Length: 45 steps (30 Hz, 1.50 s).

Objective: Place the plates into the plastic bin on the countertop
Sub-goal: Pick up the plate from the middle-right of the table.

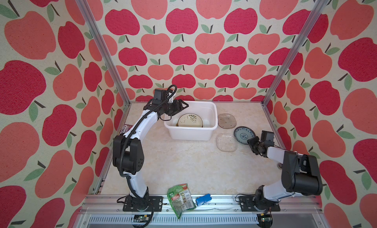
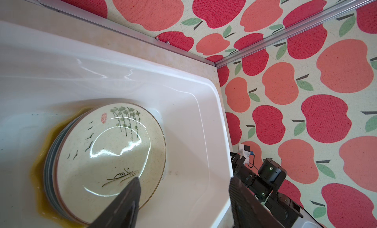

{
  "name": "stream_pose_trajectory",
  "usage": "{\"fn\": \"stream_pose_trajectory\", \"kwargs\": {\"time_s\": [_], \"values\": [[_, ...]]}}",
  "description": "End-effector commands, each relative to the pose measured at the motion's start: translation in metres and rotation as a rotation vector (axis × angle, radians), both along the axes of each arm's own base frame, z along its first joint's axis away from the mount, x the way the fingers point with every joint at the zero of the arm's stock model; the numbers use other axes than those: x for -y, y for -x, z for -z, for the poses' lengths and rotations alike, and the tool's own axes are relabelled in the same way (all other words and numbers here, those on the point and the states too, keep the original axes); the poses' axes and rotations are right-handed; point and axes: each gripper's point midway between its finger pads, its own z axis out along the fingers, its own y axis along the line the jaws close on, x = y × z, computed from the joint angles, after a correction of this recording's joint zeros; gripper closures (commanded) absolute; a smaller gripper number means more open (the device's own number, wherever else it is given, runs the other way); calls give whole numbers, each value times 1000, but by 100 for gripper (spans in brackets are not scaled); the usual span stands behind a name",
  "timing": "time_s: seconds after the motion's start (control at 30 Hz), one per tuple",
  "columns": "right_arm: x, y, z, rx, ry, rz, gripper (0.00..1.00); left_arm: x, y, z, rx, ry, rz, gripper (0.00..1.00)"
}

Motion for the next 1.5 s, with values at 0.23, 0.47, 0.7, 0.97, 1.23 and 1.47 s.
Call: {"fn": "stream_pose_trajectory", "kwargs": {"time_s": [0.23, 0.47, 0.7, 0.97, 1.23, 1.47], "values": [[0, 11, 22, -53, -41, 38, 65, 1, -8, 13, -23, 41, 20, 30], [-4, 14, 37, -63, -104, 64, 77, -4, -10, 16, -33, 42, 17, 30], [-2, 14, 38, -58, -105, 75, 82, -9, -9, 17, -33, 31, 10, 30], [2, 14, 29, -47, -87, 82, 98, -11, -11, 20, -41, 28, 7, 31], [20, 11, -9, 10, -23, 125, 100, -13, -12, 17, -20, 13, 5, 29], [36, 7, -88, 148, 108, 136, 100, -14, -12, 15, -9, -8, 9, 29]]}}
